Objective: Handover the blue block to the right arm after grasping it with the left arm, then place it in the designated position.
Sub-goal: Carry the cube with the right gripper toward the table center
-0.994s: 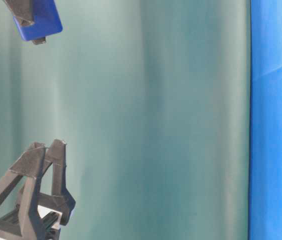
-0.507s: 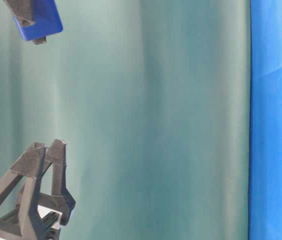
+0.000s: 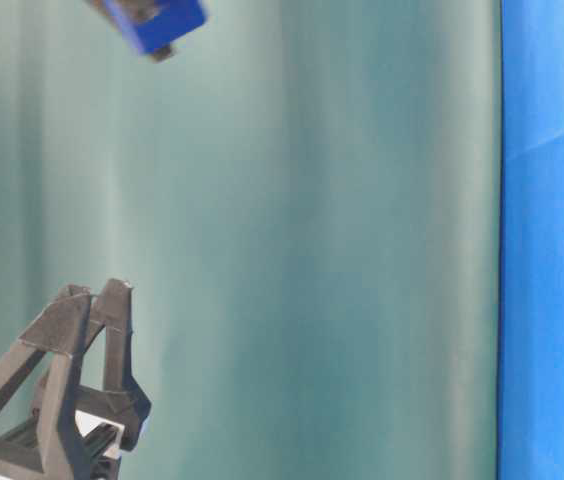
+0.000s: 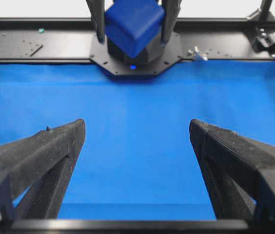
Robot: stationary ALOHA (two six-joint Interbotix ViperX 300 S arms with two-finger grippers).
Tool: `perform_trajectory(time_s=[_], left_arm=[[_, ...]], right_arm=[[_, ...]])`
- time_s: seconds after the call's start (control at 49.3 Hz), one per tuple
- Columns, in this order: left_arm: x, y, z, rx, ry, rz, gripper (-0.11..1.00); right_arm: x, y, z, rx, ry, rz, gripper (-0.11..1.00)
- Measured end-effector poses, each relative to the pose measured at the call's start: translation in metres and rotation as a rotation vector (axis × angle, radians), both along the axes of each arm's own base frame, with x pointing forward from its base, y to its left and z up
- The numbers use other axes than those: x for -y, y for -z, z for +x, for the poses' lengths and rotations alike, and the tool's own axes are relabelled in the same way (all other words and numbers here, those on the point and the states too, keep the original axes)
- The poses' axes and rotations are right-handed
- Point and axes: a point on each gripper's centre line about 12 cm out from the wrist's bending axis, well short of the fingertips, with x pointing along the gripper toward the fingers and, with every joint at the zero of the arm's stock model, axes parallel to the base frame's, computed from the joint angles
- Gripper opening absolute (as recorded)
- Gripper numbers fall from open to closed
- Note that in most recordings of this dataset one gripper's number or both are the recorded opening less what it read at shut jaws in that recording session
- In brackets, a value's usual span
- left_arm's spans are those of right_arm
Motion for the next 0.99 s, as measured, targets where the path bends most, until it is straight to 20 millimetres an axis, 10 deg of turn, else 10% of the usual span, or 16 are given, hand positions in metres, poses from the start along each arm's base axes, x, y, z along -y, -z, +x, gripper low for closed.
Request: perform_trajectory(time_s=[0.994], left_arm=[[0.001,0.000,0.000,0.000,0.002,0.000,0.92]], right_arm=[[-0.004,0.023,0.011,-0.093,-0.009,0.002,0.52]])
